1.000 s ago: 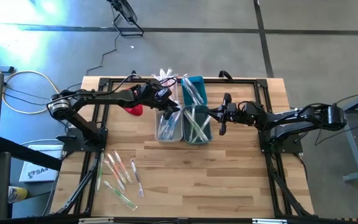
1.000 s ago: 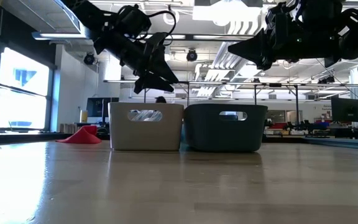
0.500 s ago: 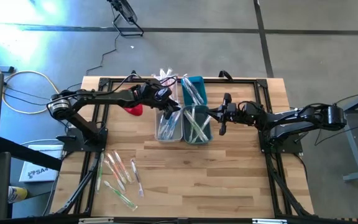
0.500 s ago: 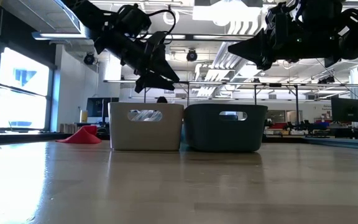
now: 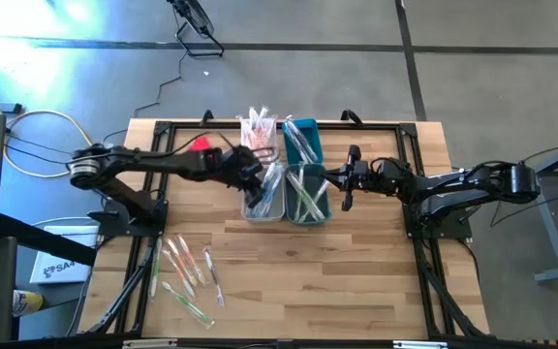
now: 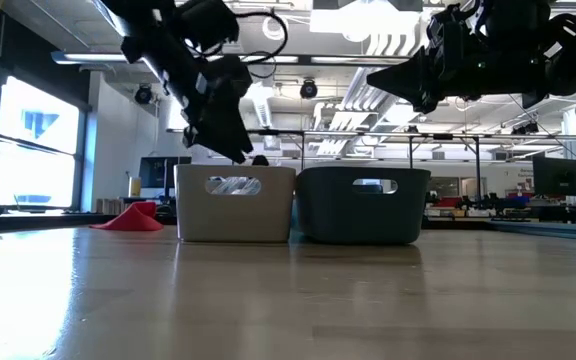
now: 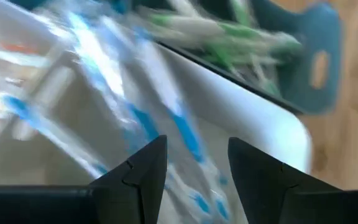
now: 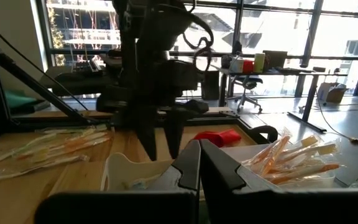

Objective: Pick & Place Toothbrushes
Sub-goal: Put the violet toothbrush into the light blue bin

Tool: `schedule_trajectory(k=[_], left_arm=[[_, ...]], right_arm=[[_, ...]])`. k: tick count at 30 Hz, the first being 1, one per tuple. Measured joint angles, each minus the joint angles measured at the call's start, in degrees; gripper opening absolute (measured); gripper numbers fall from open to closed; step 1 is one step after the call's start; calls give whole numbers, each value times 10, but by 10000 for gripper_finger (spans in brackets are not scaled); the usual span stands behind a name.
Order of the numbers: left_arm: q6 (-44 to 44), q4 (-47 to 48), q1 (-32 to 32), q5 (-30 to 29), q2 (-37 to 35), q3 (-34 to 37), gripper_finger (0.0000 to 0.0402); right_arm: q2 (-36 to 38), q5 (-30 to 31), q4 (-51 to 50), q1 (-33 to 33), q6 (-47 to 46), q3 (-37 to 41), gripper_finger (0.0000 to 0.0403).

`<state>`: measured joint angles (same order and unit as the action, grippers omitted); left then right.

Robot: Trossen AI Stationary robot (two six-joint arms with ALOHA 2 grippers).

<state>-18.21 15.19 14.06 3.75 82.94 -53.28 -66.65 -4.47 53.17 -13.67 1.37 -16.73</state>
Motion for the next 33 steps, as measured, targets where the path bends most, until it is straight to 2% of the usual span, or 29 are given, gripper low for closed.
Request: schedule_trajectory(k=[5, 12, 21, 27, 33], left_arm=[[-20, -2, -38, -3, -31, 33, 168], [-117, 3, -90, -3, -81, 92, 168], [-265, 116, -178, -5, -151, 102, 168], [-419, 137, -245, 2, -170, 102, 168], [-638, 201, -317, 29, -168, 102, 168]], right_arm=[[0, -1, -2, 0, 0, 0, 2], [0, -2, -3, 0, 0, 0, 2], [0, -2, -3, 0, 0, 0, 2], [0, -2, -7, 0, 0, 0, 2], [0, -2, -8, 0, 0, 0, 2]])
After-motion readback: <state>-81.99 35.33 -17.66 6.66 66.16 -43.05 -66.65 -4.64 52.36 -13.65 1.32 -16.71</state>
